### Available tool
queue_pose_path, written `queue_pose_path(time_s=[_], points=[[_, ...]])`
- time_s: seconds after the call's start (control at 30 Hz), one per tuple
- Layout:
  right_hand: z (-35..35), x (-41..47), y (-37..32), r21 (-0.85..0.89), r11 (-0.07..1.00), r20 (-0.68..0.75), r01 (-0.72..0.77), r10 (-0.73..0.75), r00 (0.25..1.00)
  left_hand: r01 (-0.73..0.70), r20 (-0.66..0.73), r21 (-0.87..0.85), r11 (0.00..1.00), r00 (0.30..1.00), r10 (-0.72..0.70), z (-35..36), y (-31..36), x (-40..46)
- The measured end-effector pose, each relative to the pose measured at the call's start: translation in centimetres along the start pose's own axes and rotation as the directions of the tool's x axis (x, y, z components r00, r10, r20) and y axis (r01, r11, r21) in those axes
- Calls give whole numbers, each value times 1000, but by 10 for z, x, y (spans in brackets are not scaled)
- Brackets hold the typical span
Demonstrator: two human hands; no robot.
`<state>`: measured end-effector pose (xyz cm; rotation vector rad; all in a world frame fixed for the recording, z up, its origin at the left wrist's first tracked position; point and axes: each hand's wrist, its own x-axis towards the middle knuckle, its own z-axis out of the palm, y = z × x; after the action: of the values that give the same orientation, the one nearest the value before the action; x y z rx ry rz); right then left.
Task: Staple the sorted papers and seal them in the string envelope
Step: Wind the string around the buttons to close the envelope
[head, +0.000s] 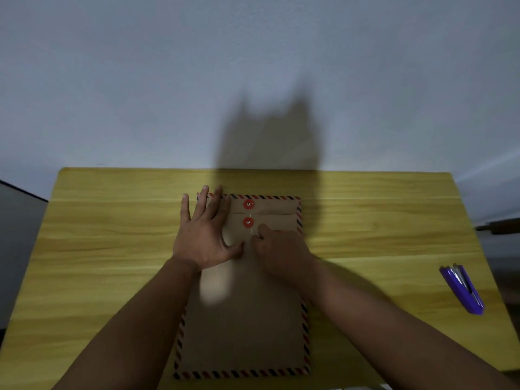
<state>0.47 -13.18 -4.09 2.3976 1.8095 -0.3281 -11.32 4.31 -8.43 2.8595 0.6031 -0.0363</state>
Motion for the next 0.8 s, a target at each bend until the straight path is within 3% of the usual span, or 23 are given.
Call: queue_pose_path(time_s=[0.17, 0.4, 0.47, 0.6, 0.67, 0.8], points=[[-4, 15, -6, 153, 988, 18, -13, 11, 1000, -62, -18, -41, 997, 998, 61, -3, -5, -2], [-24, 57, -5, 106, 990, -9, 88, -88, 996, -75, 16, 33, 997, 997, 74, 1, -7, -2], [-32, 70, 0, 119, 991, -40, 68, -64, 997, -73, 30, 51, 996, 997, 71, 2, -7, -2], [-44, 96, 14, 161, 987, 80, -6, -7, 997, -66, 38, 48, 997, 997, 64, 2, -8, -1], [-49, 106, 21, 178, 983, 69, -50, 38, 997, -64, 35, 43, 997, 997, 63, 2, -8, -1], [-54, 115, 34, 328, 931, 77, -157, 139, 987, -67, 26, 41, 997, 997, 66, 1, -8, -1]])
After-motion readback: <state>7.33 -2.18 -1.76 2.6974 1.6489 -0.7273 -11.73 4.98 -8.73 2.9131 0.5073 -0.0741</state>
